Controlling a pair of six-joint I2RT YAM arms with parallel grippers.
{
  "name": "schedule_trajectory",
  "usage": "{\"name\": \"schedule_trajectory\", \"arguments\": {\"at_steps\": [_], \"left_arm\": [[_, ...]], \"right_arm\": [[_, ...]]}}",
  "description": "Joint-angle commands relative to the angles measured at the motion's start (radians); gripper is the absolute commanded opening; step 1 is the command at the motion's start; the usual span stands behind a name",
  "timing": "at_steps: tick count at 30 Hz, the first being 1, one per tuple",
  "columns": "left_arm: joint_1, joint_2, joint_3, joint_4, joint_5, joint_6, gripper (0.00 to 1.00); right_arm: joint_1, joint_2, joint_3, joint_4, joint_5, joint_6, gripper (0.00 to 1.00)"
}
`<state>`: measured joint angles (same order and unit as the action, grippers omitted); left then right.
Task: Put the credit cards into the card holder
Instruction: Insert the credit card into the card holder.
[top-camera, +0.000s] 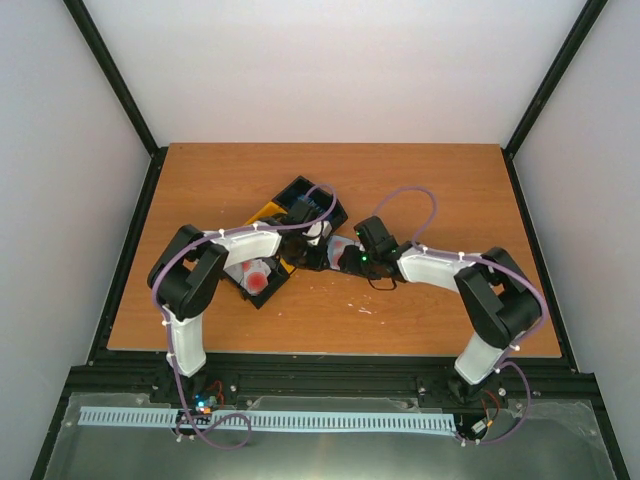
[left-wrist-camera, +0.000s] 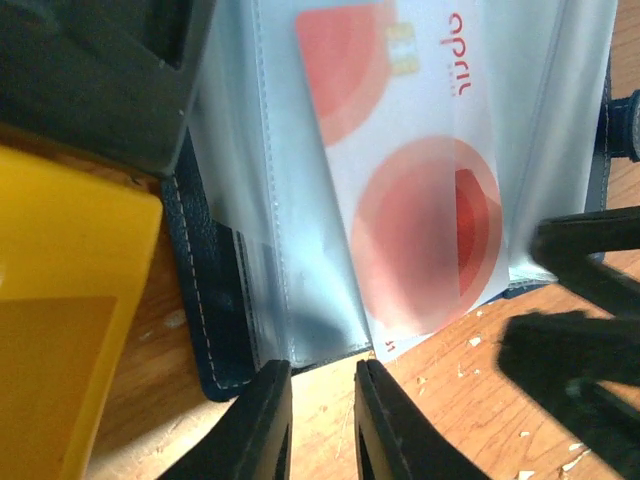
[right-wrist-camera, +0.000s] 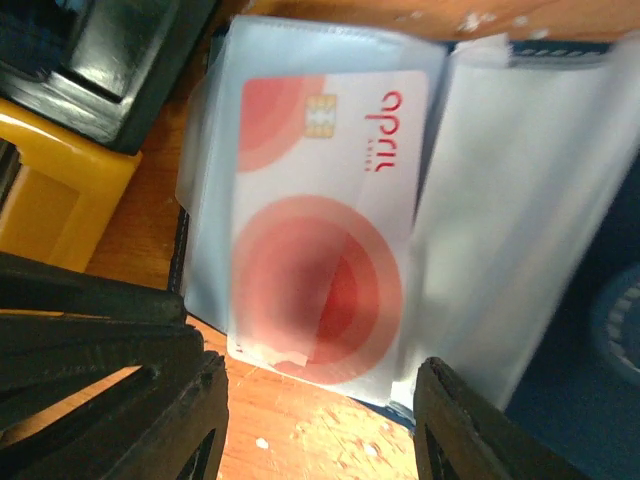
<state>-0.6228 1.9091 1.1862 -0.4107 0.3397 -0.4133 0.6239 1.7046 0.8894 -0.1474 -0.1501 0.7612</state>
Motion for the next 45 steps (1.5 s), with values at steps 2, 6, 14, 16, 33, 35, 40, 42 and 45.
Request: {"name": "schedule_trajectory", "arguments": {"at_steps": [2, 6, 14, 16, 33, 35, 40, 42, 45], "left_arm": [[0.002, -0.048, -0.009, 0.047, -0.043, -0.003, 0.23], [0.002, -0.047, -0.002, 0.052, -0.109, -0.01, 0.32], [0.009, -0.004, 0.035, 0.043, -0.233, -0.054, 0.45], [0.013, 0.01, 0.03, 0.052, -0.221, -0.058, 0.46], [0.017, 0.043, -0.008, 0.11, -0.139, -0.063, 0.39], [0.017, 0.042, -0.012, 0.111, -0.14, -0.068, 0.37], [0.017, 0.039, -0.032, 0.127, -0.118, -0.076, 0.29], [0.017, 0.037, -0.041, 0.135, -0.109, -0.079, 0.28], [0.017, 0.034, -0.048, 0.141, -0.103, -0.082, 0.27]], "right_arm": [[-0.024, -0.113, -0.058, 0.082, 0.096, 0.008, 0.52], [-0.045, -0.105, -0.035, 0.025, 0.086, -0.022, 0.52], [-0.038, -0.039, 0.044, -0.067, -0.015, -0.213, 0.45], [-0.038, -0.016, 0.072, -0.13, 0.023, -0.268, 0.46], [0.036, 0.073, 0.128, -0.254, 0.096, -0.542, 0.38], [0.042, 0.091, 0.138, -0.253, 0.115, -0.543, 0.36], [0.043, 0.101, 0.138, -0.219, 0.121, -0.524, 0.31], [0.043, 0.098, 0.137, -0.202, 0.117, -0.516, 0.29], [0.043, 0.101, 0.142, -0.179, 0.108, -0.502, 0.27]]}}
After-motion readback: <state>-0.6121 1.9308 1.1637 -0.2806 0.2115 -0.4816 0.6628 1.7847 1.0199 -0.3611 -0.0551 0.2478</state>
